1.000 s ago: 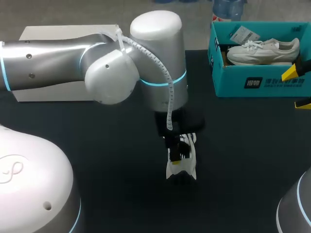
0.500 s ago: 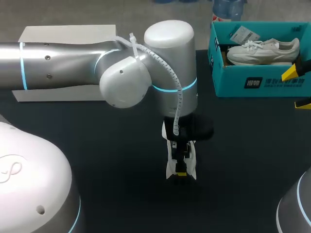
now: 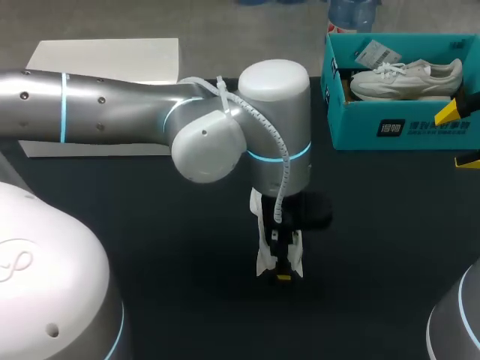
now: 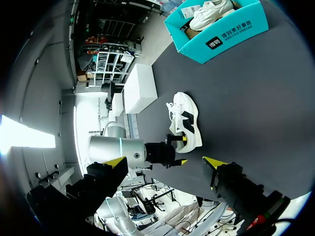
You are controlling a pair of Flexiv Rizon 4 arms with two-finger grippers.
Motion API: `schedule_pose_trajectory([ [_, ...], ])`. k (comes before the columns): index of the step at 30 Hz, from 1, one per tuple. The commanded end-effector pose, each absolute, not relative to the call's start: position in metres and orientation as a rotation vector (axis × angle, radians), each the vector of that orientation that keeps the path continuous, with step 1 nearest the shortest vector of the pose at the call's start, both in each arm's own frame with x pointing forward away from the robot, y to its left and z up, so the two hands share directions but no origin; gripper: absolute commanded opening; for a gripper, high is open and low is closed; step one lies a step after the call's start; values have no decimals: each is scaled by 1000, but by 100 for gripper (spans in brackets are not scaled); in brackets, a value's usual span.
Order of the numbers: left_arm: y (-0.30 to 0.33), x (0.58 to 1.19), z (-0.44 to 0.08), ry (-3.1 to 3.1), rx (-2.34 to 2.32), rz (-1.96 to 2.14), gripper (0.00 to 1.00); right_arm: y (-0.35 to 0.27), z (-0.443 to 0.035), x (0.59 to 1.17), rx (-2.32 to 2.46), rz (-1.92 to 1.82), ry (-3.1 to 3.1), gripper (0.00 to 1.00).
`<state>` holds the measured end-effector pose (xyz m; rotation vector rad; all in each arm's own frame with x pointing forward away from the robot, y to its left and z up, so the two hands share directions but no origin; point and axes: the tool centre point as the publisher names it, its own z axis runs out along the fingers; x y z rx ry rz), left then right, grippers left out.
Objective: Take the shoe out of the shoebox, open the shoe tongue, remove and reinsert the insole, then place the shoe into the shoebox
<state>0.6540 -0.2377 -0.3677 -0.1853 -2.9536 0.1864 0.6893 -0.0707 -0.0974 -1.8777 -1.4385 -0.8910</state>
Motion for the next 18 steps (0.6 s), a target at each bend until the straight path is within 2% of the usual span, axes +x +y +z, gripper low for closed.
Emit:
schedule_pose_trajectory([
  [1,-239,657,-381,-2939,-183,195,100,-70,-98,689,-1880,-890,-1438,100],
  [12,-242,652,-396,-2950,-171,187,100,-70,-98,689,-1880,-890,-1438,100],
  [13,-242,652,-397,-2947,-163,186,96,-70,-98,689,-1880,-890,-1438,100],
  [15,-241,652,-397,-2947,-161,180,43,-70,-98,689,-1880,-890,-1438,100],
  [17,-239,652,-398,-2947,-157,173,25,-70,-98,689,-1880,-890,-1438,100],
  [18,-238,652,-398,-2949,-156,171,9,-70,-98,689,-1880,-890,-1438,100],
])
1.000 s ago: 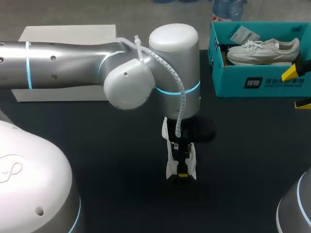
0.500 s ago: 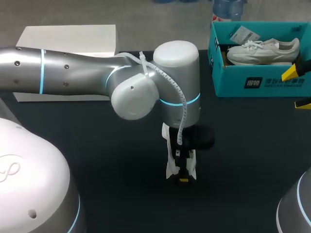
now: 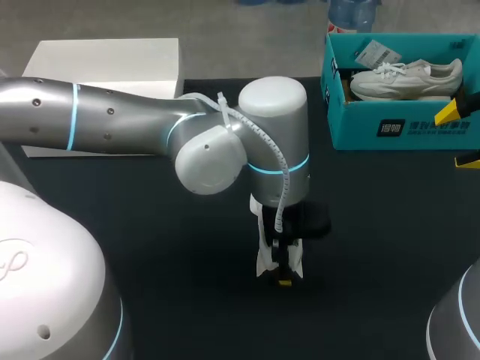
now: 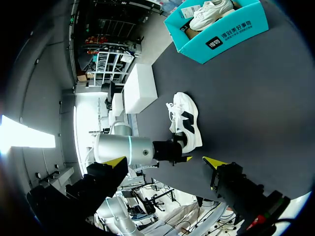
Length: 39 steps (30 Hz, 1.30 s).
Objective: Take the shoe out of the shoebox, open the shoe tongue, remove and reinsert the insole, then place the shoe into the shoebox
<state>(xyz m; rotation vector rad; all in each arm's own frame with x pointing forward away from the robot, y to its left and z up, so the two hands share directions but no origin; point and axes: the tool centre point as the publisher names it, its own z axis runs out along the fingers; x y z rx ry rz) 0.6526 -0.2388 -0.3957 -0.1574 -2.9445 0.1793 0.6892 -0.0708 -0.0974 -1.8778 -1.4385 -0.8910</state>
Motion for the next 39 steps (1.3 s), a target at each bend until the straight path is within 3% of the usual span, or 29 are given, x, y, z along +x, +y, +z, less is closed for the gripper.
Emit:
schedule_pose_trajectory([
  [1,-237,651,-397,-2946,-154,170,0,-70,-98,689,-1880,-890,-1438,100],
  [16,-228,642,-374,-2950,-90,112,0,-70,-98,689,-1880,-890,-1438,100],
  [39,-218,630,-218,-2969,-111,142,0,-70,-98,689,-1880,-890,-1438,100],
])
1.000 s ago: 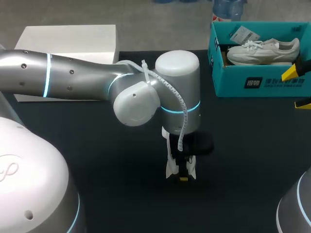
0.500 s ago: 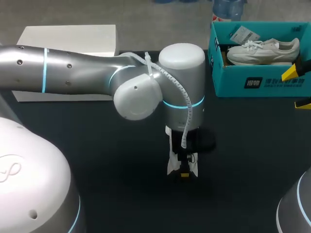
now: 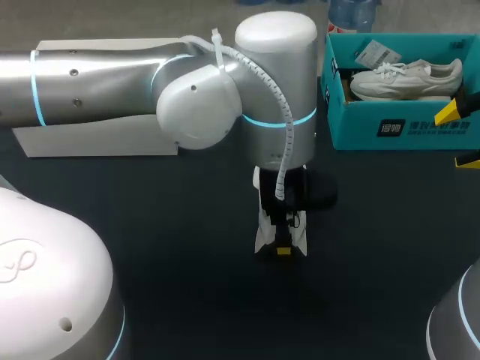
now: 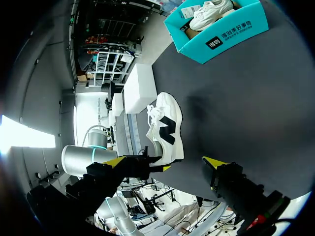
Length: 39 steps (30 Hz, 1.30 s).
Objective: Take the shoe out of the shoebox, open the shoe tongue, remove and reinsert the insole, then place the shoe into the shoebox
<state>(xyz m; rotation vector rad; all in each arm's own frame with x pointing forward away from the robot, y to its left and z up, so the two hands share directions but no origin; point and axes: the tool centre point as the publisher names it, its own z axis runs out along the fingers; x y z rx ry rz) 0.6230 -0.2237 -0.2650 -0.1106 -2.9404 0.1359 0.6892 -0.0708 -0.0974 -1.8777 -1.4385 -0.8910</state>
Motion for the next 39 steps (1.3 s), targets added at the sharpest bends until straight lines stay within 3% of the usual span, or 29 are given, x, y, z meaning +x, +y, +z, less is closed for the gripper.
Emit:
schedule_pose_trajectory([
  [1,-219,632,-212,-2985,-111,144,0,-70,-98,689,-1880,-890,-1438,100],
  [11,-217,638,-172,-3002,-127,160,0,-70,-98,689,-1880,-890,-1438,100],
  [32,-215,641,-168,-3024,-90,162,0,-70,-98,689,-1880,-890,-1438,100],
  [39,-189,651,-156,-3006,-182,134,0,-70,-98,689,-1880,-890,-1438,100],
])
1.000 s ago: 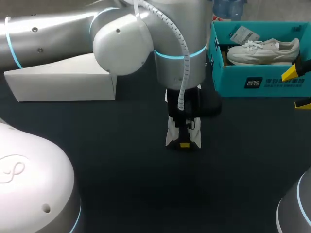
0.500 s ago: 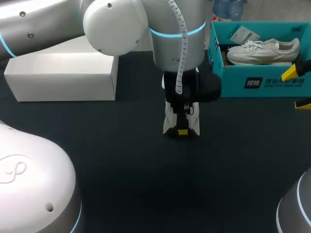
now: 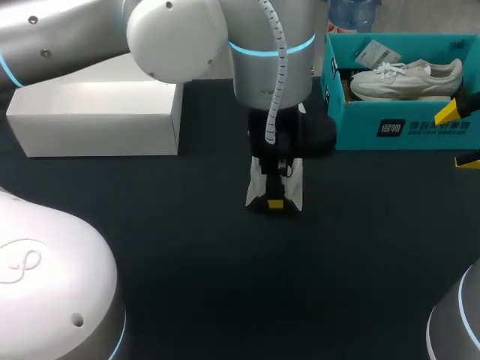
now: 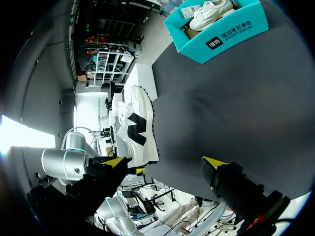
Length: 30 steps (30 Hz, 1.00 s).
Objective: Take the shoe out of the shoebox, open the shoe tongue, remove and reinsert the insole, then place the shoe into the shoebox
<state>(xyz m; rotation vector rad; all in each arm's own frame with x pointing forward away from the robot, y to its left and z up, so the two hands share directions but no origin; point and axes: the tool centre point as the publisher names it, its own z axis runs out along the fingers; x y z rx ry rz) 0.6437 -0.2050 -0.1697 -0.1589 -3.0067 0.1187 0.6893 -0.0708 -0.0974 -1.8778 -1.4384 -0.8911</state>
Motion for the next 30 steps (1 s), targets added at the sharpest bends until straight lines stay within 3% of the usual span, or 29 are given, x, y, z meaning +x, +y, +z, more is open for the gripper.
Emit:
schedule_pose_trajectory([
  [1,-184,653,-155,-3012,-194,140,0,-70,-98,689,-1880,-890,-1438,100],
  [30,7,784,-136,-3080,8,183,0,-70,-98,689,-1880,-890,-1438,100],
])
